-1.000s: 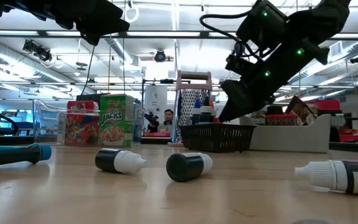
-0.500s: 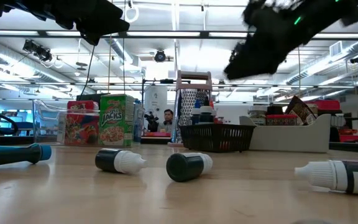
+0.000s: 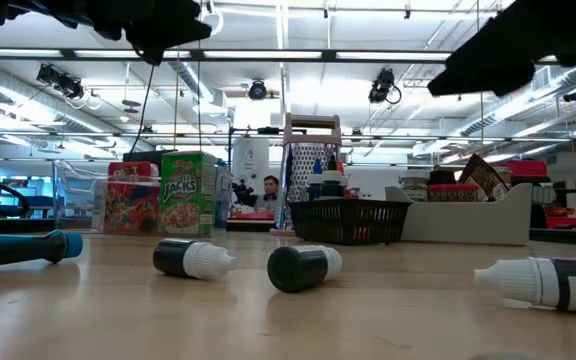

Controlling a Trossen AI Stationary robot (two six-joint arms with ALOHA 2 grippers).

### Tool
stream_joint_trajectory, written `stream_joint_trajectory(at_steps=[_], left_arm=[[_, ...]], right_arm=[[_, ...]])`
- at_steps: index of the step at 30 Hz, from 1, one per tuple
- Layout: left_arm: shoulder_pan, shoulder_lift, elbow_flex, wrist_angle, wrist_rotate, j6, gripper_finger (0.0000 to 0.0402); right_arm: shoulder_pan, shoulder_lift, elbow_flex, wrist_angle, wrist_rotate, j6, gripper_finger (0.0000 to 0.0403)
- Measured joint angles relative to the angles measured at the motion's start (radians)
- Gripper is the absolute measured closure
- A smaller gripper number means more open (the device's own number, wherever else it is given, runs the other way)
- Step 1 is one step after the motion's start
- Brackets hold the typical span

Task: Pick & Place Kitchen Items
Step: Put the violet food coloring bottle into the black bin

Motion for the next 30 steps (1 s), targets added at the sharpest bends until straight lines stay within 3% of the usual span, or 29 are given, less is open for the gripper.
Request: stream_joint_trajectory(at_steps=[3,8,12,19,25,30], left_arm=[[0.000,0.000,0.000,0.050,0.000,0.065,0.0219],[0.000,0.000,0.000,0.147,0.000,0.203,0.0219],[0.000,0.000,0.000,0.181,-0.001,0.267,0.0219],[0.000,0.000,0.000,0.187,-0.002,0.342,0.0219],[0.000,0.000,0.000,0.188,0.001,0.319,0.0219],[0.000,0.000,0.000,0.182,0.001,0.281,0.0219]], right_arm=[[0.034,0.101,0.000,0.123,0.033,0.057,0.0204],[0.083,0.271,0.007,0.380,-0.023,0.167,0.0204],[0.148,0.379,0.070,0.408,0.022,0.233,0.0204],[0.180,0.530,0.209,0.230,0.092,0.344,0.0204],[0.152,0.522,0.297,-0.029,0.088,0.398,0.0204],[0.129,0.524,0.302,-0.090,-0.046,0.448,0.0204]])
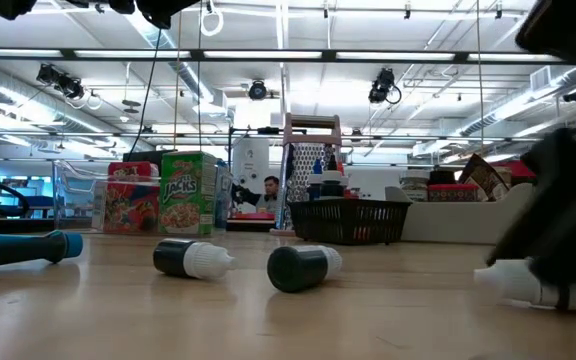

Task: Pick & Place Kitchen Items
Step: Put the violet food coloring bottle into the black bin

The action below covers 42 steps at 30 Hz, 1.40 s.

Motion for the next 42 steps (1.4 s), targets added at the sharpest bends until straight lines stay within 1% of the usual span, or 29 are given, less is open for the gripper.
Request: stream_joint_trajectory(at_steps=[1,5,10,13,18,24,27,29,32,34,39,40,42], left_arm=[[0.000,0.000,0.000,0.000,0.000,-0.011,0.0219],[0.000,0.000,0.000,-0.008,0.000,-0.057,0.0219],[0.000,0.000,0.000,-0.012,0.000,-0.093,0.0219],[0.000,0.000,0.000,-0.012,0.000,-0.093,0.0219],[0.000,0.000,0.000,-0.012,0.000,-0.093,0.0219],[0.000,0.000,0.000,-0.012,0.000,-0.093,0.0219],[0.000,0.000,0.000,-0.012,0.000,-0.093,0.0219],[0.000,0.000,0.000,-0.012,0.000,-0.093,0.0219],[0.000,0.000,0.000,-0.012,0.000,-0.093,0.0219],[0.000,0.000,0.000,-0.013,0.000,-0.096,0.0219],[0.000,0.000,0.000,-0.013,0.000,-0.099,0.0219],[0.000,0.000,0.000,-0.013,0.000,-0.099,0.0219],[0.000,0.000,0.000,-0.013,0.000,-0.099,0.0219]], right_arm=[[-0.005,0.000,0.000,-0.019,-0.030,0.000,0.0204],[-0.031,-0.005,0.002,-0.048,-0.091,-0.014,0.0204],[-0.040,-0.005,0.002,-0.061,-0.100,-0.054,0.0204],[-0.042,-0.004,0.002,-0.068,-0.100,-0.050,0.0214],[-0.051,-0.004,0.001,-0.073,-0.098,-0.054,0.0258],[-0.069,-0.010,0.000,-0.079,-0.112,-0.134,0.0327],[-0.082,-0.026,0.000,-0.102,-0.116,-0.176,0.0332],[-0.092,-0.043,-0.003,-0.153,-0.067,-0.194,0.0330],[-0.122,-0.093,-0.006,-0.294,0.043,-0.204,0.0314],[-0.152,-0.142,-0.005,-0.428,0.146,-0.146,0.0312],[-0.267,-0.280,-0.004,-0.755,0.427,-0.017,0.0324],[-0.298,-0.308,-0.004,-0.790,0.456,-0.008,0.0324],[-0.367,-0.355,-0.007,-0.813,0.466,-0.004,0.0321]])
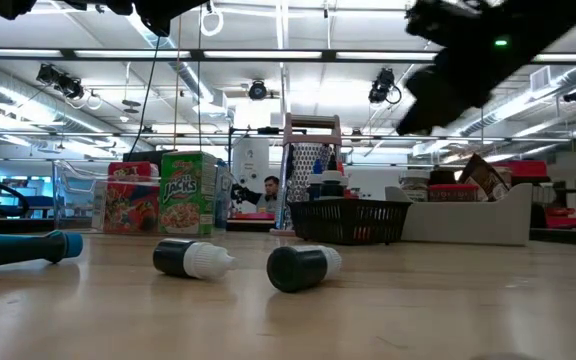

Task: Pick & Place Kitchen Items
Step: Put the violet food coloring bottle into the black bin

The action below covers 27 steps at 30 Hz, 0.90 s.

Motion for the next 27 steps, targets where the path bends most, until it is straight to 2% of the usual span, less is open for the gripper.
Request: stream_joint_trajectory(at_steps=[2,6,11,16,18,27], left_arm=[[0.000,0.000,0.000,-0.001,0.000,0.000,0.0219],[0.000,0.000,0.000,-0.006,0.000,-0.002,0.0219],[0.000,0.000,-0.001,-0.037,0.000,-0.044,0.0219],[0.000,0.000,-0.001,-0.062,0.000,-0.078,0.0219],[0.000,0.000,-0.001,-0.068,0.000,-0.088,0.0219],[0.000,0.000,-0.001,-0.085,0.000,-0.124,0.0219]], right_arm=[[-0.074,-0.036,-0.004,0.014,-0.026,-0.013,0.0314],[-0.196,-0.048,-0.006,0.076,-0.170,-0.084,0.0309],[-0.288,-0.025,-0.006,0.215,-0.341,-0.223,0.0314],[-0.352,-0.018,-0.005,0.306,-0.491,-0.278,0.0309],[-0.371,-0.017,-0.005,0.316,-0.521,-0.298,0.0305],[-0.418,-0.017,-0.005,0.360,-0.526,-0.312,0.0301]])
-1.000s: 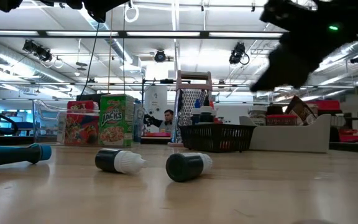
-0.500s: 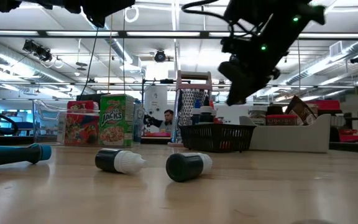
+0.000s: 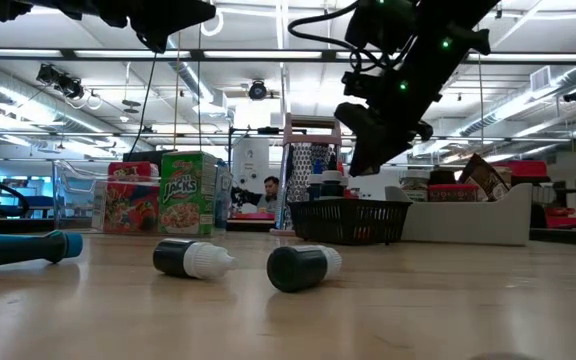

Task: Pick & Place Kitchen Items
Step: Put the violet food coloring bottle into the black bin, then put the small black food coloring bottle into the black bin

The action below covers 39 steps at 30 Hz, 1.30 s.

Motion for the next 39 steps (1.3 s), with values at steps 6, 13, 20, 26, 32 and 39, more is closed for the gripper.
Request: stream_joint_trajectory(at_steps=[6,13,20,26,32,39], left_arm=[[0.000,0.000,0.000,-0.008,0.000,-0.035,0.0219],[0.000,0.000,0.000,-0.009,0.000,-0.042,0.0219],[0.000,0.000,0.000,-0.010,0.000,-0.067,0.0219],[0.000,0.000,0.000,-0.010,0.000,-0.071,0.0219],[0.000,0.000,0.000,-0.022,0.000,-0.097,0.0219],[0.000,0.001,0.000,-0.103,0.143,-0.202,0.0219]], right_arm=[[0.000,0.000,0.000,0.012,-0.001,-0.020,0.0298],[0.000,0.000,0.000,0.014,-0.003,-0.040,0.0289],[0.000,0.000,0.000,0.014,-0.002,-0.030,0.0268],[0.000,0.000,0.000,0.018,-0.001,-0.026,0.0264],[0.001,0.000,0.001,0.050,-0.021,-0.029,0.0263],[0.027,0.000,0.001,0.064,-0.071,-0.031,0.0263]])
